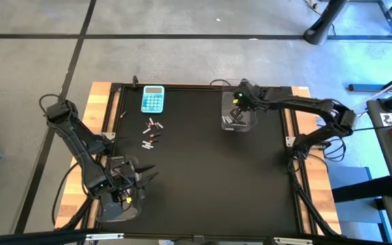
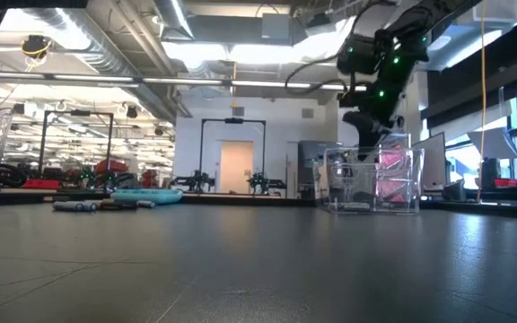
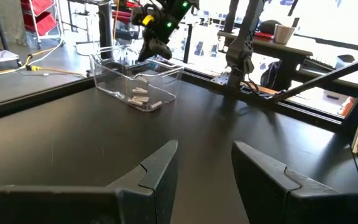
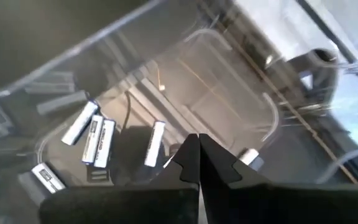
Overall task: Sort batteries
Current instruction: Put the black battery into the bottom transparent bin
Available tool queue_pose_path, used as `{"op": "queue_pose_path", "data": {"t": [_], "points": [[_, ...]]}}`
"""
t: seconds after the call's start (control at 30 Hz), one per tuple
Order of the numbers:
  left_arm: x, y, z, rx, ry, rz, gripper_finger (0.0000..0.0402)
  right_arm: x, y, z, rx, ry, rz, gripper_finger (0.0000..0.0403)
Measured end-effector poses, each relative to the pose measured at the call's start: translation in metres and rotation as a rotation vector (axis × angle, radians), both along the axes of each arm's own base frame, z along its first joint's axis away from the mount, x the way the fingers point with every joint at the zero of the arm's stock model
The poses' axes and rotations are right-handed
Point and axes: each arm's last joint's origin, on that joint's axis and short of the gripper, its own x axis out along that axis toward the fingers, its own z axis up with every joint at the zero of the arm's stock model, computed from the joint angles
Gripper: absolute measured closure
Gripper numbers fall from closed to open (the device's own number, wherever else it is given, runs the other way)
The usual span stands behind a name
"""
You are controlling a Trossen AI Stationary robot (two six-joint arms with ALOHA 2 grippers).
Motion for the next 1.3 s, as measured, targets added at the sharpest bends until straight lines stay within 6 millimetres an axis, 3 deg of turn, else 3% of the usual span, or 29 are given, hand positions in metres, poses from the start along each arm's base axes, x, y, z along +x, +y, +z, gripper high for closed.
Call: {"op": "queue_pose_path", "data": {"t": [0.43,0.57,0.73,0.9,1.1,1.2,1.3], "points": [[0.000,0.000,0.000,-0.003,-0.002,0.001,0.0261,-0.004,0.060,0.051,-0.221,-0.126,0.113,0.0403],[0.000,0.000,0.000,0.003,0.002,0.000,0.0261,0.006,0.093,0.059,-0.199,-0.261,0.203,0.0402],[0.002,0.002,0.000,0.013,0.007,0.009,0.0261,0.033,0.153,0.058,-0.097,-0.598,0.475,0.0402],[0.006,0.006,0.000,0.013,0.007,0.032,0.0261,0.058,0.202,0.046,-0.106,-0.827,0.653,0.0402],[0.020,0.016,-0.002,-0.091,0.046,0.059,0.0264,0.085,0.235,0.009,-0.100,-0.854,0.739,0.0397],[0.038,0.035,-0.006,-0.125,0.183,0.071,0.0276,0.097,0.246,-0.019,-0.035,-0.839,0.740,0.0376],[0.056,0.068,-0.009,-0.191,0.381,0.086,0.0293,0.104,0.258,-0.042,0.070,-0.855,0.753,0.0349]]}}
